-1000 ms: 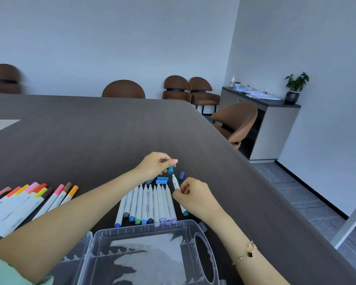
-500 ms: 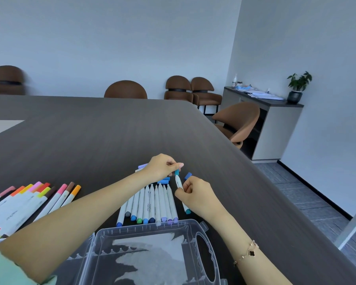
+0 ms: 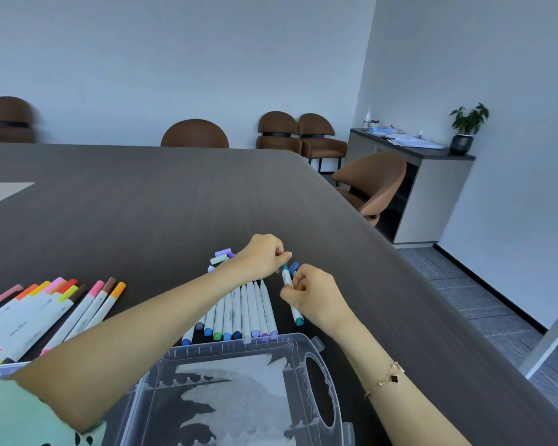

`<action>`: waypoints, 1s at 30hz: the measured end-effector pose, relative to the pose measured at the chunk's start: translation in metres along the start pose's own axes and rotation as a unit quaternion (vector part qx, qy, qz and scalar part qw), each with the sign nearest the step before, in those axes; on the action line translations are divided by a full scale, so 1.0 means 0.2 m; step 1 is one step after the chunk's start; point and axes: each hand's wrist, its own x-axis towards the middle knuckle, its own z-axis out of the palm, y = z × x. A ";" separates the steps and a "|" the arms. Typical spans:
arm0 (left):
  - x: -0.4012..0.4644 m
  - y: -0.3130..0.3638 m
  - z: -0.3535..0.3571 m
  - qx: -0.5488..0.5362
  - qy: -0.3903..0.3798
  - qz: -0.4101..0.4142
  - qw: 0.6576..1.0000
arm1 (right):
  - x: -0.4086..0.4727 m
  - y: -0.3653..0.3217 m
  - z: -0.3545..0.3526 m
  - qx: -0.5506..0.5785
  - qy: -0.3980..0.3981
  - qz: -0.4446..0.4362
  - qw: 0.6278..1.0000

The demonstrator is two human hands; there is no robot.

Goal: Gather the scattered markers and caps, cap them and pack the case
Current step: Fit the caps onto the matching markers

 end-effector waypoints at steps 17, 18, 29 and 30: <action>-0.09 -0.34 -0.25 0.143 0.014 -0.010 0.990 | -0.05 -0.08 0.06 -0.262 -0.016 -0.041 0.964; -0.09 -0.35 -0.25 0.150 0.016 -0.010 0.988 | -0.05 -0.08 0.06 -0.279 -0.019 -0.045 0.959; 0.01 -0.41 -0.20 0.181 0.026 -0.057 0.982 | -0.04 -0.06 0.04 -0.337 -0.036 -0.020 0.940; 0.02 -0.41 -0.21 0.182 0.024 -0.057 0.981 | -0.04 -0.06 0.04 -0.330 -0.041 -0.013 0.943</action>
